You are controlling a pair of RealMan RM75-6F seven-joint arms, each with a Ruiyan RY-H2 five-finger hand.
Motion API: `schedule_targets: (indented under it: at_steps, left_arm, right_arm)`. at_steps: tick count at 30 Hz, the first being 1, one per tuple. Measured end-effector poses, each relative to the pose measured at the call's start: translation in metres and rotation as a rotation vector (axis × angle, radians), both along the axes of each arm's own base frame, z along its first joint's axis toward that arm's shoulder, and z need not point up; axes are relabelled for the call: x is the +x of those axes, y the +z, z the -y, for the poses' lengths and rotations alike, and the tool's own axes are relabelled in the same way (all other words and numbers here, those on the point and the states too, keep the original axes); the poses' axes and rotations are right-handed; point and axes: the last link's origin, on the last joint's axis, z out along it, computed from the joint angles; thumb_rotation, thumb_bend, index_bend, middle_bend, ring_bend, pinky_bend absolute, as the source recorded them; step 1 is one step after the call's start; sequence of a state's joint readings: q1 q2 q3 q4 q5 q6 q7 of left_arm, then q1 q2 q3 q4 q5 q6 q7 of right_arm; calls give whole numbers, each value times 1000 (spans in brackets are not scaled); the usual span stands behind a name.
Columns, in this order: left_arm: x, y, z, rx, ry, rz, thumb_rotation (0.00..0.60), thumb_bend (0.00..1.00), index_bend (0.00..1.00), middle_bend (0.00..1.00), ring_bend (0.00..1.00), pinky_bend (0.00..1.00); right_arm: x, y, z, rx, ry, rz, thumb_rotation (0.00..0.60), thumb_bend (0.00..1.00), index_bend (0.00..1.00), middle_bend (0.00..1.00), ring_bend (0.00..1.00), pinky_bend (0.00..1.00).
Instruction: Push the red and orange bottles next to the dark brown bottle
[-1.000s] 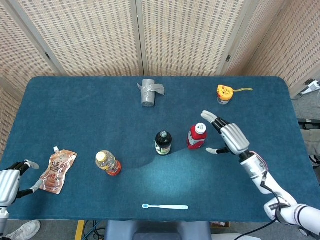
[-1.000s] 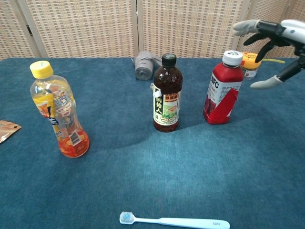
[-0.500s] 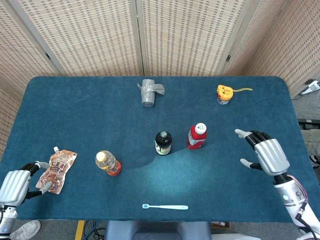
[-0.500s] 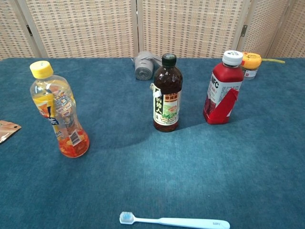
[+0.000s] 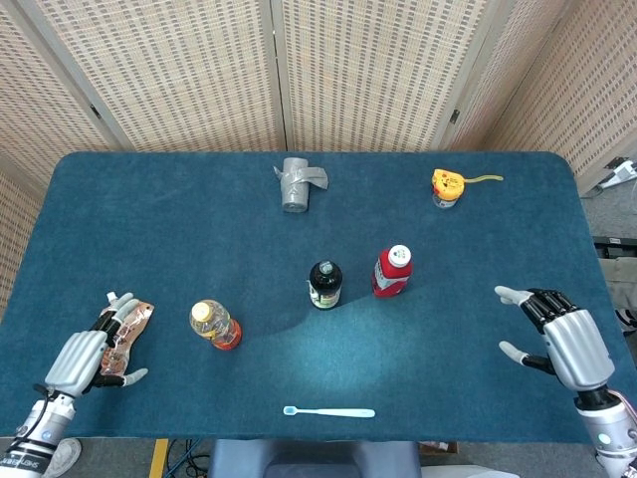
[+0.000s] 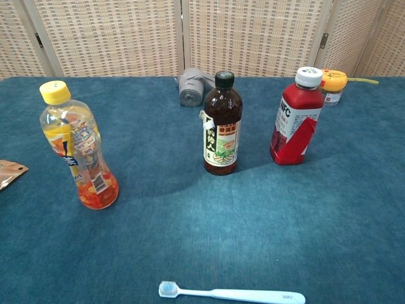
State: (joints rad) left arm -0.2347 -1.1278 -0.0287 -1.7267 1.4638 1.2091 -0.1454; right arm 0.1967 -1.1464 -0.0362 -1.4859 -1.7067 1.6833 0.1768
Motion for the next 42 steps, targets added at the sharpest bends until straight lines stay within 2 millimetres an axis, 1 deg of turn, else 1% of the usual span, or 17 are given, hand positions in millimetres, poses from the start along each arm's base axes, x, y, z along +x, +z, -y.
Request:
schedule_targets:
  at_steps: [2, 8, 12, 18, 24, 32, 34, 35, 38, 42]
  left_arm:
    - [3, -6, -6, -2, 5, 17, 600, 24, 0, 0, 88, 407]
    - [16, -23, -22, -45, 13, 61, 600, 23, 0, 0, 88, 407]
    - [32, -33, -32, -84, -1, 87, 600, 24, 0, 0, 88, 407]
    - [48, -40, -42, -120, -2, 137, 600, 24, 0, 0, 88, 407]
    - [58, -48, -46, -161, 30, 212, 600, 23, 0, 12, 93, 371]
    - [71, -60, -49, -232, 66, 351, 600, 24, 1, 48, 119, 365]
    - [75, -64, -52, -242, 77, 398, 600, 24, 25, 76, 137, 365]
    - [76, -66, -53, -244, 82, 414, 600, 24, 55, 97, 151, 365]
    - [78, -72, -56, -228, 86, 431, 600, 24, 186, 187, 205, 365]
    - [79, -81, -60, -172, 89, 417, 600, 23, 358, 353, 275, 367]
  right_arm:
    - [-3, 1, -2, 4, 0, 8, 600, 0, 276, 389, 328, 387]
    - [-2, 3, -4, 4, 13, 23, 600, 0, 276, 389, 327, 387]
    - [-3, 3, -3, 12, 13, 24, 600, 0, 276, 389, 327, 387]
    - [-4, 2, -2, 21, 10, 27, 600, 0, 276, 389, 328, 387]
    - [-4, 1, -2, 29, 9, 28, 600, 0, 276, 389, 328, 387]
    - [-4, 0, -1, 33, 9, 31, 600, 0, 276, 389, 328, 387]
    - [-5, 0, -1, 35, 9, 31, 600, 0, 276, 389, 328, 387]
    - [-5, 0, -1, 36, 9, 32, 600, 0, 276, 389, 328, 387]
    - [-5, 1, -1, 35, 8, 35, 600, 0, 276, 389, 328, 387]
    - [-6, 1, -1, 34, 8, 38, 600, 0, 276, 389, 327, 387]
